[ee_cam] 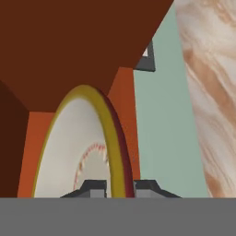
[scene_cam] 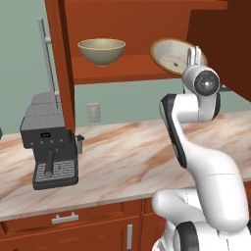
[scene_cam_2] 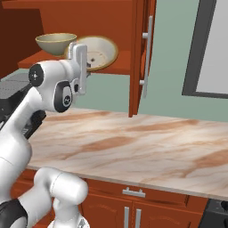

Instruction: Open the cabinet. Pick the bowls from the counter and place them in the cabinet. Then close the cabinet.

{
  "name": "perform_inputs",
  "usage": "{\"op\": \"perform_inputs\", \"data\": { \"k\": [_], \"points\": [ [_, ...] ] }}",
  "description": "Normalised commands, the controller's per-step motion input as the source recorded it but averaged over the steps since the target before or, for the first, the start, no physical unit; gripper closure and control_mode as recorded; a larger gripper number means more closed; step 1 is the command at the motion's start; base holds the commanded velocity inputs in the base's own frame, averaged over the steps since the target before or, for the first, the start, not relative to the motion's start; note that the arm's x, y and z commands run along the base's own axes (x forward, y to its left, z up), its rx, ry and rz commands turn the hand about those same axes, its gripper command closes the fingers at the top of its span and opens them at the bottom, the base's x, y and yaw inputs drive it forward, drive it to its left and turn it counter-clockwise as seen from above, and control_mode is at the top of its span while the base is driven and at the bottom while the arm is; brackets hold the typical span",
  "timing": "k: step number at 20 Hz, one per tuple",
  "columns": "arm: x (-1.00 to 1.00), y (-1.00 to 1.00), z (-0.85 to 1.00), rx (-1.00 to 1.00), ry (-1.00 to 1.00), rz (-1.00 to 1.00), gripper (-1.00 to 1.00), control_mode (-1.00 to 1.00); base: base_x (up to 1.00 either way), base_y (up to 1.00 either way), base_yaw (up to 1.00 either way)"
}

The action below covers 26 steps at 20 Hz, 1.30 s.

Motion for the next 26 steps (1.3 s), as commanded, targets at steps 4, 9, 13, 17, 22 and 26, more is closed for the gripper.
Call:
{"op": "perform_inputs", "data": {
  "k": [4,9,13,17,22,26],
  "points": [
    [0.63,0.00,0.07,-0.01,0.02,0.00,1.00,-1.00,0.00,0.00,0.00],
    [0.52,-0.03,0.02,0.00,0.09,0.00,1.00,-1.00,0.00,0.00,0.00],
    [0.46,-0.09,0.00,0.00,0.13,0.00,1.00,-1.00,0.00,0.00,0.00],
    [0.18,-0.26,0.00,0.00,0.18,0.00,1.00,-1.00,0.00,0.00,0.00],
    [0.13,-0.20,-0.01,0.00,0.11,0.00,1.00,-1.00,0.00,0.00,0.00],
    [0.36,0.00,-0.03,0.00,0.00,0.00,1.00,-1.00,0.00,0.00,0.00]
  ]
}}
